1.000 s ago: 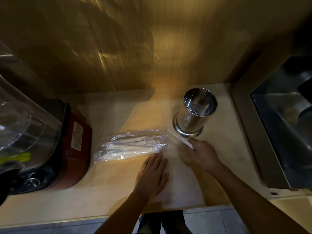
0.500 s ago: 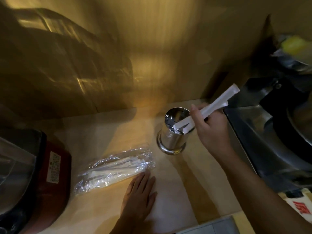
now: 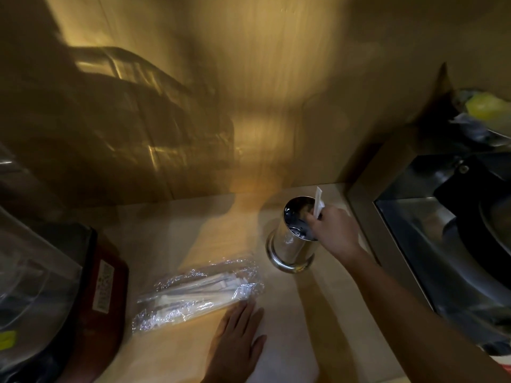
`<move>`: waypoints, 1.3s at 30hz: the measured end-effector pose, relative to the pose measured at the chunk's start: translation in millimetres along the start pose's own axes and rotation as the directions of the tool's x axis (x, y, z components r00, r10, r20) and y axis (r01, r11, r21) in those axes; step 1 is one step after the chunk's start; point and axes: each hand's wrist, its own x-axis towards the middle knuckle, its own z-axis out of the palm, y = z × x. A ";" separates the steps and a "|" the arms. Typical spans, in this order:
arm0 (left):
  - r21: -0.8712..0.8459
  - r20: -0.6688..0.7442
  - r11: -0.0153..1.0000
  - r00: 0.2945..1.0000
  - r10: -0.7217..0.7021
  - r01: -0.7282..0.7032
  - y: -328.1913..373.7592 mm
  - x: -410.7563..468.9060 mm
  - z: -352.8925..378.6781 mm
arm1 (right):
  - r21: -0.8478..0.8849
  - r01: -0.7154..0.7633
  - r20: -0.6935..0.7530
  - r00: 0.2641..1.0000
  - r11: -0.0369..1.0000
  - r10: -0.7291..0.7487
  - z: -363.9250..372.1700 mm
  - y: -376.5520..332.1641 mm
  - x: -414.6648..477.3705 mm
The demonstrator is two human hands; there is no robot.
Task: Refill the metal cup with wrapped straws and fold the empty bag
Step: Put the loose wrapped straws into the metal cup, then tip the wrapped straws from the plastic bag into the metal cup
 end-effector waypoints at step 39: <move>0.265 0.210 0.836 0.817 -0.537 0.482 -80.2 -21.6 -67.7 | -0.044 0.764 0.608 0.532 0.644 -0.590 147.5 -27.3 -87.5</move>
